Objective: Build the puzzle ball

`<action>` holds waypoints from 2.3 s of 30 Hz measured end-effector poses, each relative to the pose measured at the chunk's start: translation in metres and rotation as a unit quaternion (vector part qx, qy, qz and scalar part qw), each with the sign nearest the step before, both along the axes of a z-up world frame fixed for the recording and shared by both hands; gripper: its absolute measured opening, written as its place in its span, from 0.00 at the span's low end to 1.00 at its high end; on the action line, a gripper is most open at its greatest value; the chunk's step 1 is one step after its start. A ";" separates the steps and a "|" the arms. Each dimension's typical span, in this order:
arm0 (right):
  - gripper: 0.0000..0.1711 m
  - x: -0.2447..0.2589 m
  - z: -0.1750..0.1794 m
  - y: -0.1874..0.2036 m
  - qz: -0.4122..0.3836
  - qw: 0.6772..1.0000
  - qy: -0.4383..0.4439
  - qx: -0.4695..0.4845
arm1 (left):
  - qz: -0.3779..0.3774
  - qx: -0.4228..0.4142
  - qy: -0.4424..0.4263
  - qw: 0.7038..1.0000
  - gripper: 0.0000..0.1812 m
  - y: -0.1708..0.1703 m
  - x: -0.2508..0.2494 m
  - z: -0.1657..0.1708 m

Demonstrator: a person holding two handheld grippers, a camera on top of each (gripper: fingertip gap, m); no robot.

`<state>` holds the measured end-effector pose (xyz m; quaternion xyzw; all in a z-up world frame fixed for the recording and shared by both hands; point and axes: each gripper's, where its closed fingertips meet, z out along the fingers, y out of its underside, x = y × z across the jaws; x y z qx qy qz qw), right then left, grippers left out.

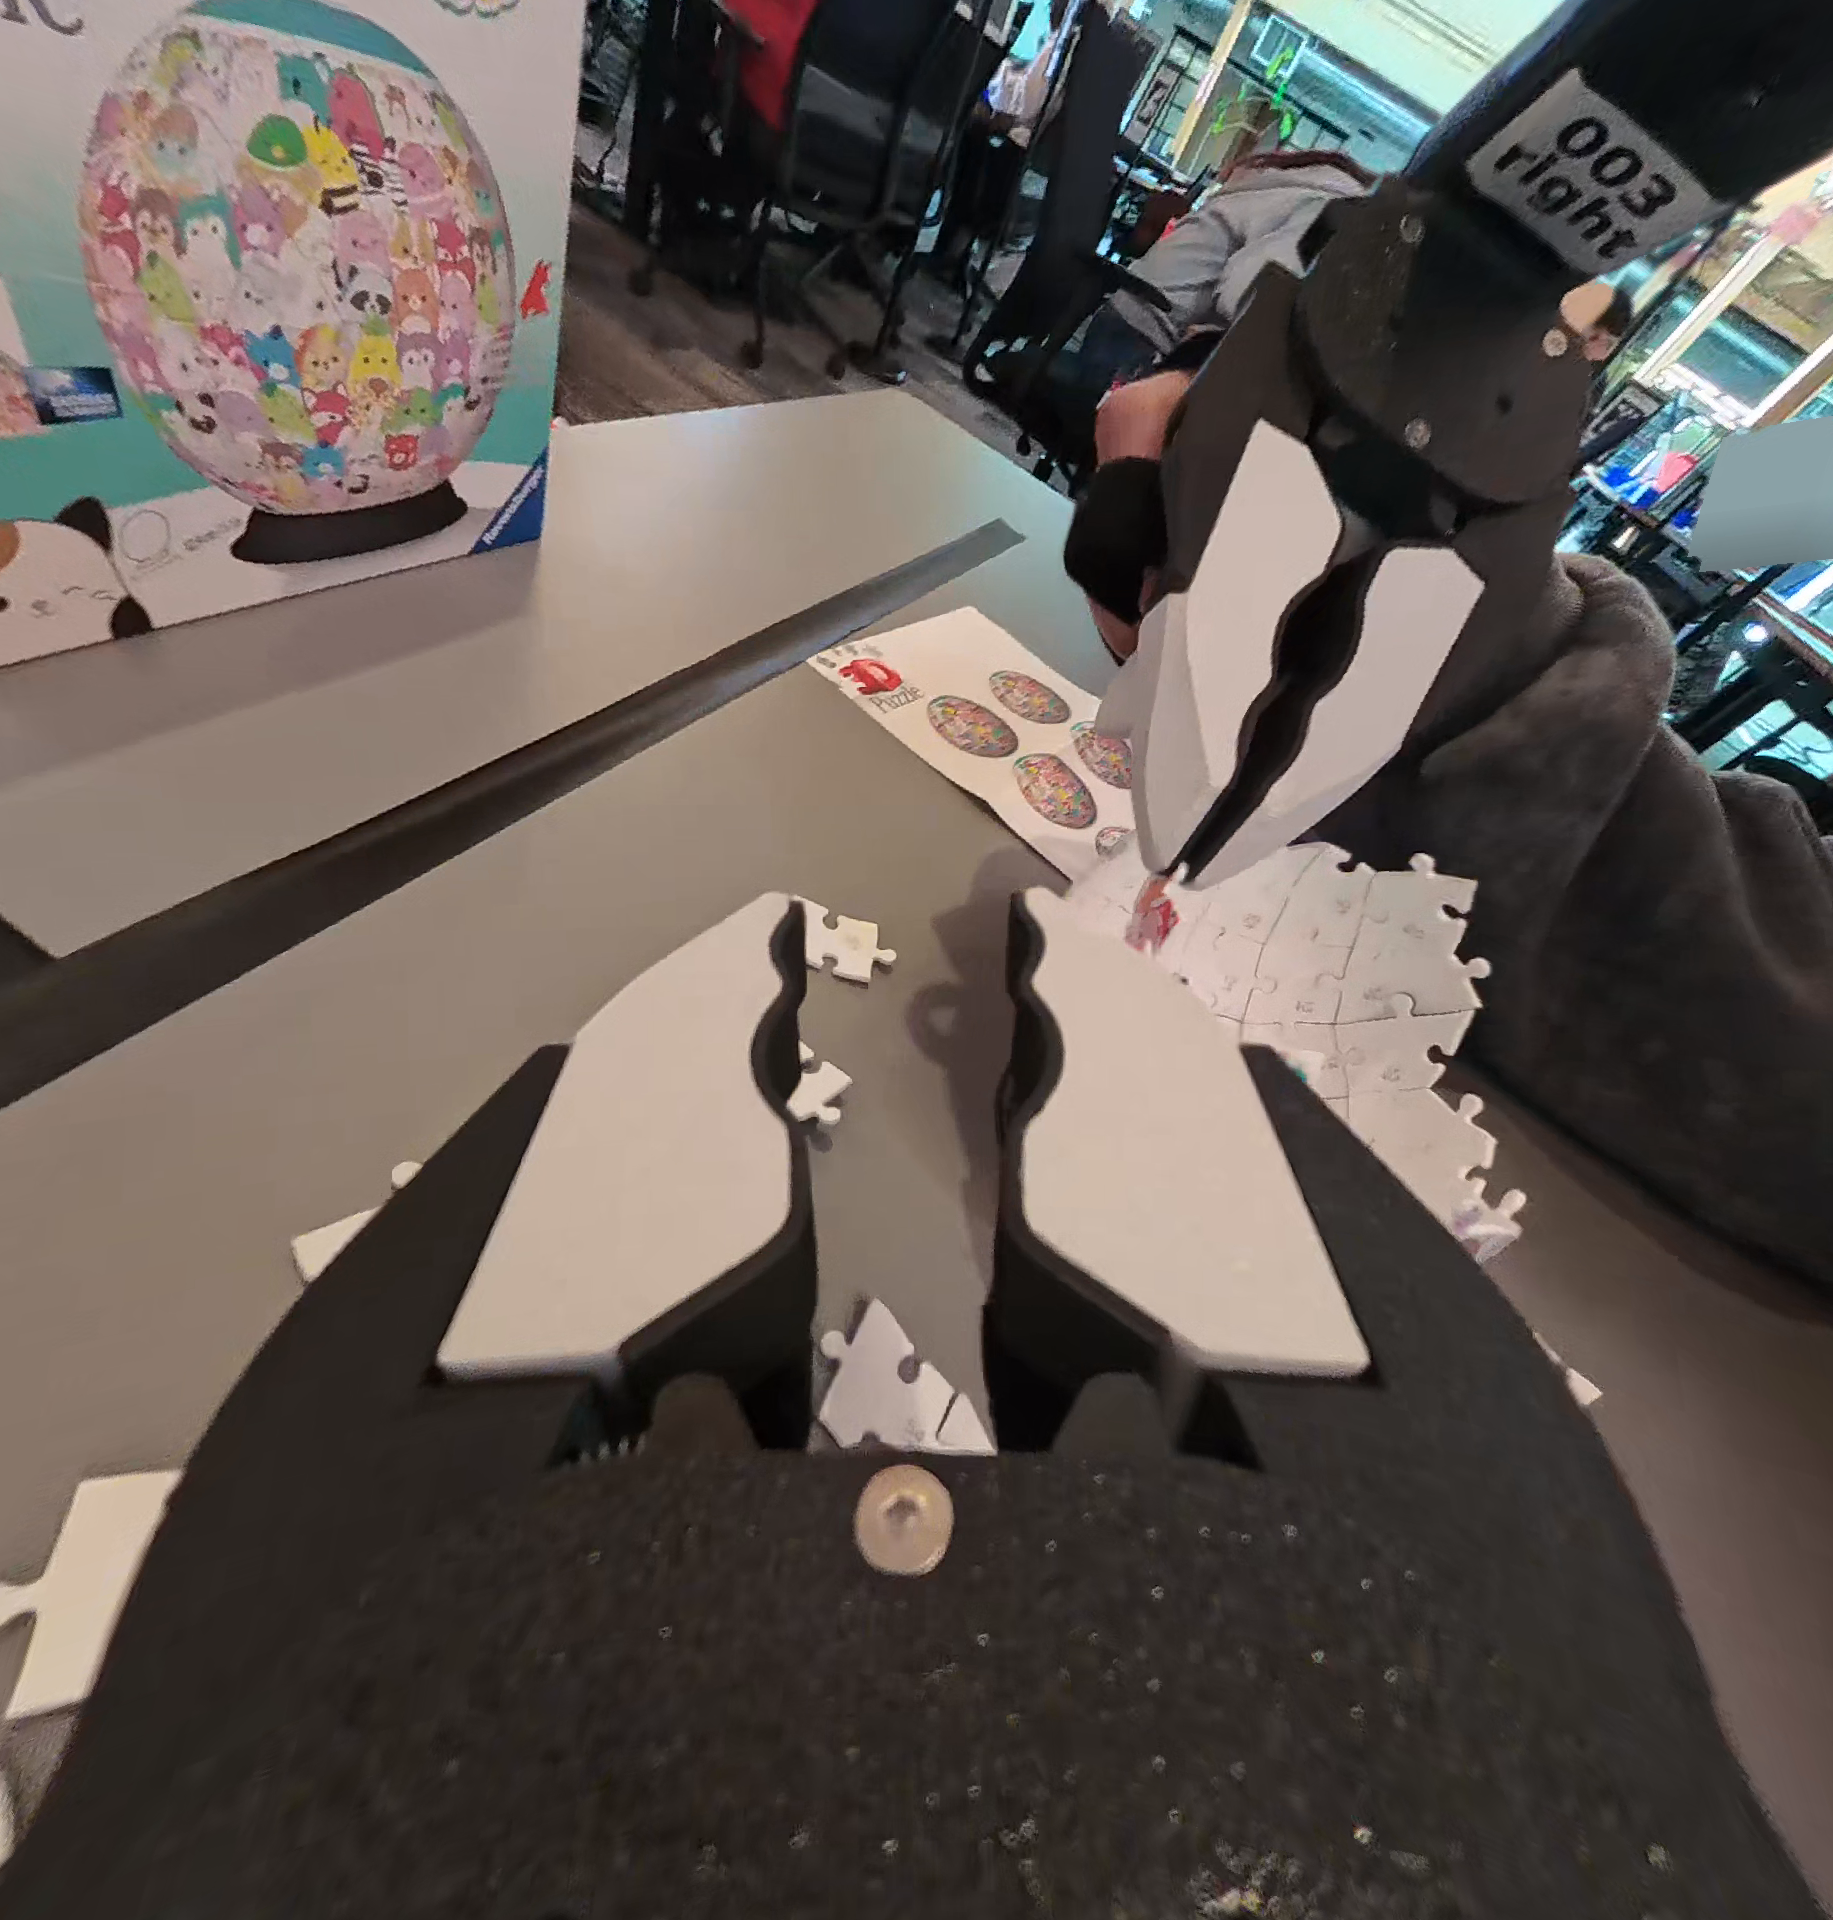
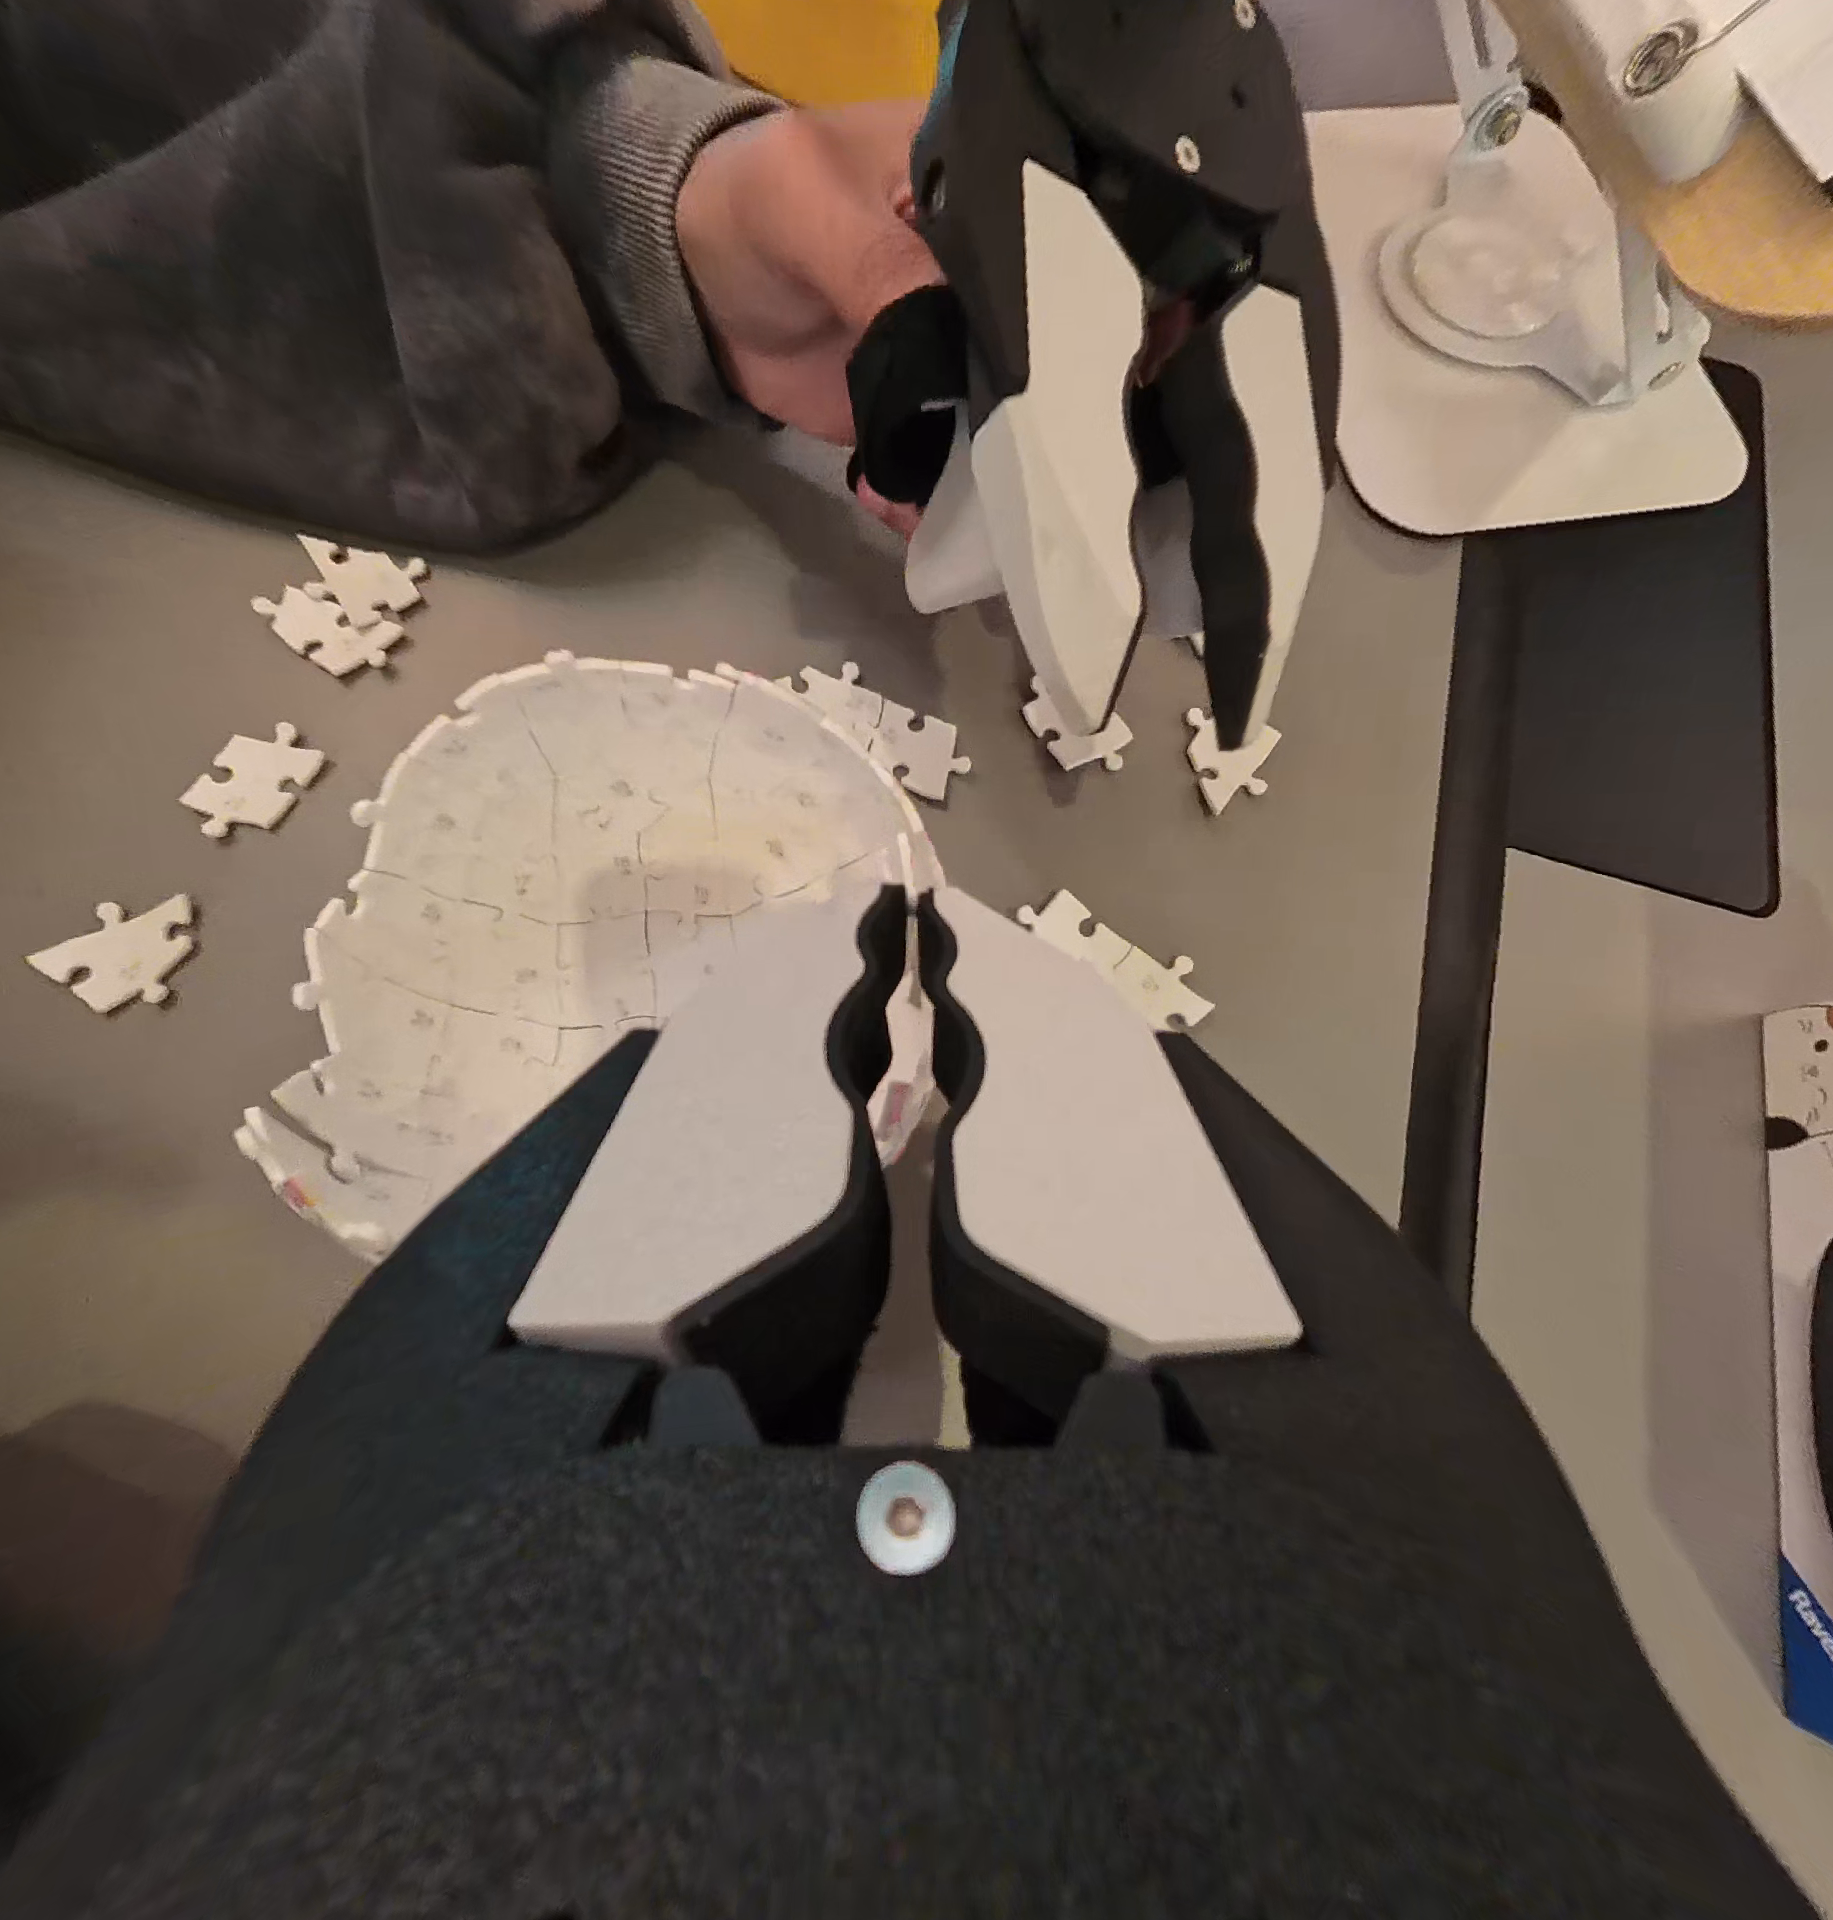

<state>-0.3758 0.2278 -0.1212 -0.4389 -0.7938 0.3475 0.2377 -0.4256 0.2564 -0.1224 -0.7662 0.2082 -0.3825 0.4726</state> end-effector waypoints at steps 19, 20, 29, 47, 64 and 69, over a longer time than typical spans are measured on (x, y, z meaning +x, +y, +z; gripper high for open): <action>0.01 0.002 0.070 -0.010 -0.003 0.994 0.107 -0.027 | -0.059 0.046 0.171 0.983 0.01 -0.040 0.056 0.040; 0.03 0.003 0.068 -0.008 -0.006 0.996 0.091 -0.007 | -0.060 0.034 0.169 0.983 0.01 -0.040 0.057 0.038; 0.05 0.009 0.068 -0.012 0.006 0.992 -0.079 0.095 | -0.066 -0.017 0.137 0.988 0.01 -0.040 0.064 0.028; 0.01 0.024 0.042 0.014 -0.052 0.978 -0.166 0.115 | -0.058 -0.104 0.240 0.963 0.15 -0.054 0.033 0.013; 0.01 0.000 -0.008 0.008 0.015 0.959 -0.208 0.191 | -0.093 -0.159 0.224 0.957 0.19 -0.060 0.032 -0.002; 0.01 -0.001 -0.014 0.003 0.029 0.960 -0.211 0.180 | -0.083 -0.155 0.112 0.978 0.21 -0.048 0.012 0.015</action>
